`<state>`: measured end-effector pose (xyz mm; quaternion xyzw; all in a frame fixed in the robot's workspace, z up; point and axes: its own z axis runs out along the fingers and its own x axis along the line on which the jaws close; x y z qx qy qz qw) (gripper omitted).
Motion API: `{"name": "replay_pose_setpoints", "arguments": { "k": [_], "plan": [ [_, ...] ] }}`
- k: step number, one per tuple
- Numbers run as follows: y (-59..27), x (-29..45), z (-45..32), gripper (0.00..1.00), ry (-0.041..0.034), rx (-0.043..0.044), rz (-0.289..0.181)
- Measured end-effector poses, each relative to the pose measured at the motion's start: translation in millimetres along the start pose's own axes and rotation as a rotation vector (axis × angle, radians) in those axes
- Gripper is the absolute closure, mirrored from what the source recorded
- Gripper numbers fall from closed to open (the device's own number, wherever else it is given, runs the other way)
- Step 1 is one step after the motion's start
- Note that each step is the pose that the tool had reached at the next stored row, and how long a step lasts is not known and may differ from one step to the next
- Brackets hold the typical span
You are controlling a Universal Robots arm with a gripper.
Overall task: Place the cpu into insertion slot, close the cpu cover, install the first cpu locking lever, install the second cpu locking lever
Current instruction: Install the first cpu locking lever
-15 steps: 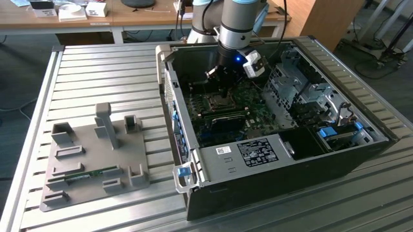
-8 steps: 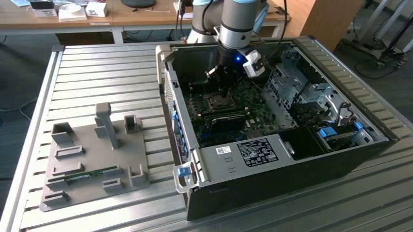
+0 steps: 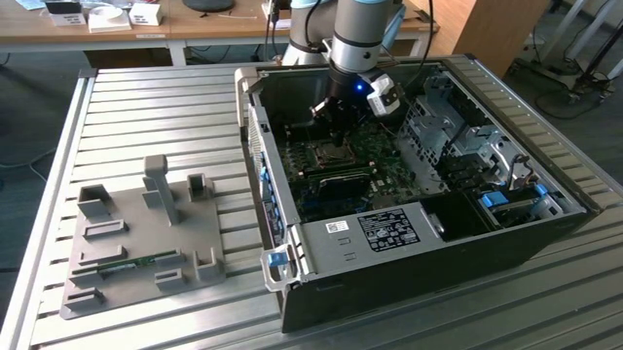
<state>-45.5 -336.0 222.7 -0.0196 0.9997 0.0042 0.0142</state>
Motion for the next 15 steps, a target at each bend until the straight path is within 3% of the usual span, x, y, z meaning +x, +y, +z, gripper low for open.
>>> {"name": "replay_pose_setpoints", "arguments": {
  "k": [15],
  "plan": [
    [0.0, -0.1, -3.6, 0.89, -0.0001, -0.0002, 0.0]
  ]
}}
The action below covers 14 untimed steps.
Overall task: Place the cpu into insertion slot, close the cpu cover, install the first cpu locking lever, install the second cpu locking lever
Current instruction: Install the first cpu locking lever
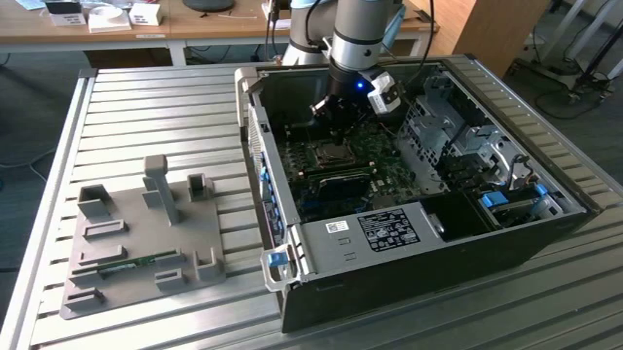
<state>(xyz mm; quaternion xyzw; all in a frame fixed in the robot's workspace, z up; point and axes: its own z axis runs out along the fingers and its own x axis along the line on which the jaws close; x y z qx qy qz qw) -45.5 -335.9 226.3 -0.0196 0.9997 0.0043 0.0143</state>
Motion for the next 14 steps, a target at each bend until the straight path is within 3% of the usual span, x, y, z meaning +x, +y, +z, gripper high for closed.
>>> {"name": "replay_pose_setpoints", "arguments": {
  "k": [6, 10, 14],
  "plan": [
    [0.0, 0.0, -0.3, 0.89, 0.0011, 0.0003, 0.0],
    [0.0, 0.0, -0.2, 0.89, 0.013, 0.0001, 0.0],
    [0.0, 0.0, -0.2, 0.89, 0.0157, -0.0001, 0.0]
  ]
}}
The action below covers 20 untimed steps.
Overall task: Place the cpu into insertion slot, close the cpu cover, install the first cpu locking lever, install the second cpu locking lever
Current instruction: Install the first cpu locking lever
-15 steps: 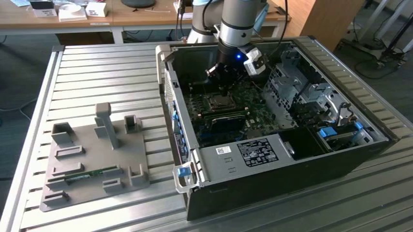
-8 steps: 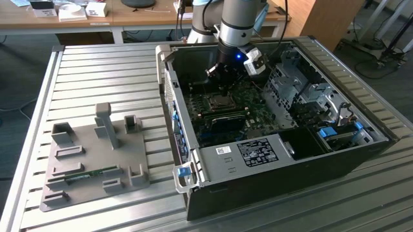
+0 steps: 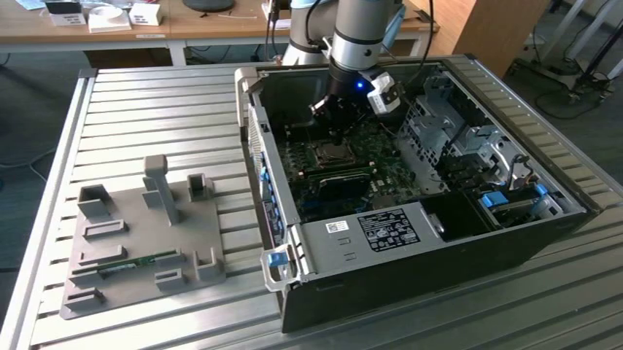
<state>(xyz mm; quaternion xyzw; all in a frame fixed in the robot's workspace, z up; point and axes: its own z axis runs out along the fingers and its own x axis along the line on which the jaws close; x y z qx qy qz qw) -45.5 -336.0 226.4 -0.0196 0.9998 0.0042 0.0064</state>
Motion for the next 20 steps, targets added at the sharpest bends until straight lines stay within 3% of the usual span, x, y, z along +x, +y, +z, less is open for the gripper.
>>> {"name": "replay_pose_setpoints", "arguments": {
  "k": [4, 6, 20],
  "plan": [
    [0.0, 0.0, 0.0, 0.89, 0.0015, -0.0001, 0.0],
    [0.0, 0.0, 0.0, 0.89, 0.0435, -0.0017, 0.0],
    [0.0, 3.2, -0.5, 0.89, 0.0416, -0.0015, 0.0]
  ]
}}
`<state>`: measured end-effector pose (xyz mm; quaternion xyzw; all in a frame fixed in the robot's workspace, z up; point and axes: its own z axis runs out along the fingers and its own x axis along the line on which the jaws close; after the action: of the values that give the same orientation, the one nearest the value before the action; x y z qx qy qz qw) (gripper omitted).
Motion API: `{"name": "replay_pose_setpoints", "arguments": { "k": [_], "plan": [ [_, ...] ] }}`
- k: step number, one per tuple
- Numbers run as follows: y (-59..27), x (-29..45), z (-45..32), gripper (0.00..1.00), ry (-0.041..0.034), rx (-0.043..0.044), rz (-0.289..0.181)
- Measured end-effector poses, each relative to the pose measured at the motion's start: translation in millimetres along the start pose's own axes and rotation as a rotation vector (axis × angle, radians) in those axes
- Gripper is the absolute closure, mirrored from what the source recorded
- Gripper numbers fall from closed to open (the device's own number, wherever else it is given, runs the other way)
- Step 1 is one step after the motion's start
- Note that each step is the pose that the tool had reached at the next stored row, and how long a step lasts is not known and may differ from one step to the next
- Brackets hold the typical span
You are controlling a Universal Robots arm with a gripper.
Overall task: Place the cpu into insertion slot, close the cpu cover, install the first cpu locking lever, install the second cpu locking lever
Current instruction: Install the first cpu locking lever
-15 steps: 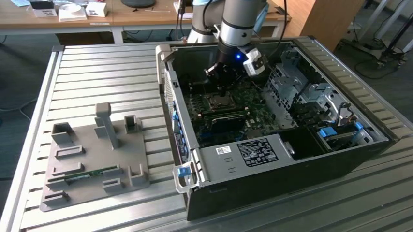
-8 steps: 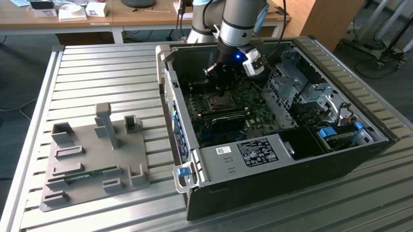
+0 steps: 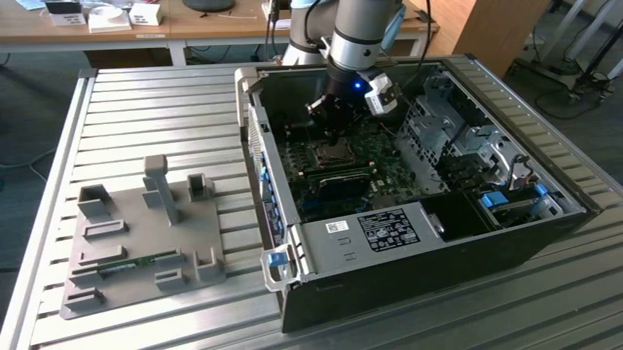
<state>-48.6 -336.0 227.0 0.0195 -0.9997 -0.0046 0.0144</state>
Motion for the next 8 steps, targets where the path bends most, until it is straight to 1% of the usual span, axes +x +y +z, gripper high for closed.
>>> {"name": "replay_pose_setpoints", "arguments": {
  "k": [5, 8],
  "plan": [
    [0.2, 0.2, -8.2, 0.89, -0.0001, -0.0001, 0.0],
    [0.2, 0.2, -8.8, 0.89, -0.0002, -0.0004, 0.0]
  ]
}}
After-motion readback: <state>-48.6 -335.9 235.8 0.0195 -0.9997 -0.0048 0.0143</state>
